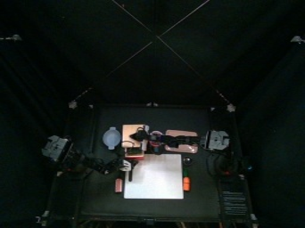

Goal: Open drawer

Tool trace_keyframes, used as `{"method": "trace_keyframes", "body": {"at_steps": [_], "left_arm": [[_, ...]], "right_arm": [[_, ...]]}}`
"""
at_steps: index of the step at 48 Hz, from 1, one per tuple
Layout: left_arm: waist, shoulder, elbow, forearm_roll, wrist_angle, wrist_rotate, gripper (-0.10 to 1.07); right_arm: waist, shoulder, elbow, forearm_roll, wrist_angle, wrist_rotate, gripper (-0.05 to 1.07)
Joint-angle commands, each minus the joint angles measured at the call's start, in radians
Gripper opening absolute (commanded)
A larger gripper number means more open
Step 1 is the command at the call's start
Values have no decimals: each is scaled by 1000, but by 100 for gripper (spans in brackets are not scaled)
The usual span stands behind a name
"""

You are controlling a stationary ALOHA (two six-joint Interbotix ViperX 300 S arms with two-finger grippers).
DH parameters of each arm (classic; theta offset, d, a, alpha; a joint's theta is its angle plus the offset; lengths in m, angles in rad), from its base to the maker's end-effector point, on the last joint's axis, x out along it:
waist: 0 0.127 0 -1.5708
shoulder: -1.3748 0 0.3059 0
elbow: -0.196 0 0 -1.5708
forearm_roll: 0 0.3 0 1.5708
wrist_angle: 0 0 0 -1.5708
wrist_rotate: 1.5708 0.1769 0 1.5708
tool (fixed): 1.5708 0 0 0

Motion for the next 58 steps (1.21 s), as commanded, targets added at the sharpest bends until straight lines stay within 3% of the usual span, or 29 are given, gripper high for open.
{"method": "trace_keyframes", "body": {"at_steps": [1,31,58], "left_arm": [[-41,-3,-31,5,20,3,60],[-60,12,-67,-17,48,5,60],[-64,11,-51,-32,44,6,61]], "right_arm": [[0,-20,-5,0,14,-2,3],[0,-20,-23,-20,51,-2,3],[0,-21,-28,-20,52,-2,3]]}}
